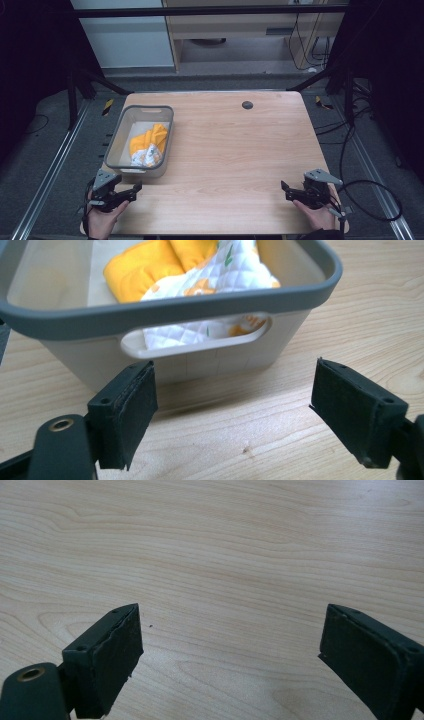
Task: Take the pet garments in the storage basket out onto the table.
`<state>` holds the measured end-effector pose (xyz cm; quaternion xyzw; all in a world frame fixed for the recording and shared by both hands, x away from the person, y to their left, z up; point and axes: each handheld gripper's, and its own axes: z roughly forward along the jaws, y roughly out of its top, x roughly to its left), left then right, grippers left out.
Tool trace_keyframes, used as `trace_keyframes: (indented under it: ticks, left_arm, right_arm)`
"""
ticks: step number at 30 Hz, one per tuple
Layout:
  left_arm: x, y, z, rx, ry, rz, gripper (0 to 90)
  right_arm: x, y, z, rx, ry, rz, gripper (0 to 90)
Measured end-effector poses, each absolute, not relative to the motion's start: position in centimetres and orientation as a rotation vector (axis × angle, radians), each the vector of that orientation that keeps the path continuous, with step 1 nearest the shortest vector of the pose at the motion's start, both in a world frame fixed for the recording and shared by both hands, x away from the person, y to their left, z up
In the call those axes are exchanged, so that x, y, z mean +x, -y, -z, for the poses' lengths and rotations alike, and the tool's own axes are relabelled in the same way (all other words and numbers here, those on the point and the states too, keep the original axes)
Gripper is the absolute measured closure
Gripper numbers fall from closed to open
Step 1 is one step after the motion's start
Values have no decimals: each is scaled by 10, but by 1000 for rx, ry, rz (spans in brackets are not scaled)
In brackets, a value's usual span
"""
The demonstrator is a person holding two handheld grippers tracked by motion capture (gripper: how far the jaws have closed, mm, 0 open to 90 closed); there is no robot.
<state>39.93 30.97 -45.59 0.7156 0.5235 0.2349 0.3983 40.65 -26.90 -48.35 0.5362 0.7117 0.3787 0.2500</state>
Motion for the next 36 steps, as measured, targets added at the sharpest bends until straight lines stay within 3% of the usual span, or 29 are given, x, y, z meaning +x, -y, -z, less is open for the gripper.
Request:
trace_keyframes:
  ticks: [36]
  left_arm:
    - [420, -314, 391, 1797, -1191, -627, 174]
  right_arm:
    - [409, 265, 486, 1448, -1957, -1005, 94]
